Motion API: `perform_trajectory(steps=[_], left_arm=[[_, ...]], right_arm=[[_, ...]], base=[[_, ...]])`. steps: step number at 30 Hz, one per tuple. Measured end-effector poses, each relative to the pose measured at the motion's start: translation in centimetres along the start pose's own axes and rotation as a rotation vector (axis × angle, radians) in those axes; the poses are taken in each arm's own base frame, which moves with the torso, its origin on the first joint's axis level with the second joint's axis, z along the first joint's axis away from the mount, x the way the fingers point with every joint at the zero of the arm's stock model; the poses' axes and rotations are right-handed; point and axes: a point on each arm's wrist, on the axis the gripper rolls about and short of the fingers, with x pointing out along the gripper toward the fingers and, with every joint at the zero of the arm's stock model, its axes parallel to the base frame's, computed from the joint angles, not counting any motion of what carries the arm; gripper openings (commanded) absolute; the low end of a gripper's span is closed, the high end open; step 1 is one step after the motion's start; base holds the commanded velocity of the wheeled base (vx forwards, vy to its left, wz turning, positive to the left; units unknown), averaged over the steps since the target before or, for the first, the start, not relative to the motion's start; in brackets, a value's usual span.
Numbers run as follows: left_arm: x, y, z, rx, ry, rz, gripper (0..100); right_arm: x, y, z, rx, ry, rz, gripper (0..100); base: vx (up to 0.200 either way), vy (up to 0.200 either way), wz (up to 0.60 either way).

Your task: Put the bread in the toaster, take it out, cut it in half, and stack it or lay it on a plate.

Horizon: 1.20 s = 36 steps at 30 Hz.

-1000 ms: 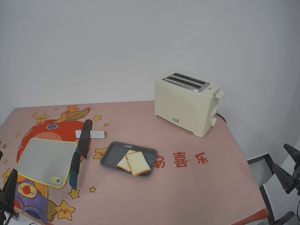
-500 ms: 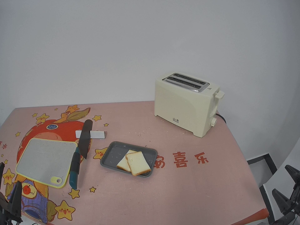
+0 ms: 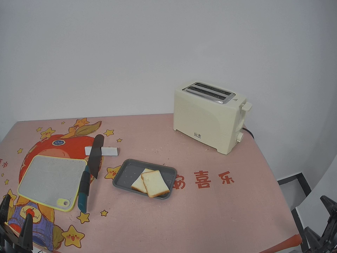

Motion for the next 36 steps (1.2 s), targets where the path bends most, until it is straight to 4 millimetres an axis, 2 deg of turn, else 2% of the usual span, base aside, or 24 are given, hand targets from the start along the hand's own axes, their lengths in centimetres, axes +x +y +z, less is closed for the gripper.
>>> perform_trajectory(steps=[10,23,31,36], left_arm=[[-0.2,0.2,-2.0,-0.024,0.192,0.021,100],[-0.3,0.2,-2.1,-0.010,0.201,0.033,100],[-0.2,0.4,-2.1,-0.024,0.194,0.098,100],[-0.3,0.5,-2.1,-0.015,0.184,0.199,100]], right_arm=[[-0.9,0.4,-1.0,0.011,-0.024,0.027,100],[-1.1,0.4,-1.1,0.007,-0.046,0.013,100],[-1.2,-0.2,-1.0,0.007,-0.073,-0.262,100],[-1.3,-0.6,-1.0,-0.008,-0.084,-0.430,100]], base=[[0.000,0.000,0.00],[0.000,0.000,0.00],[0.000,0.000,0.00],[0.000,0.000,0.00]])
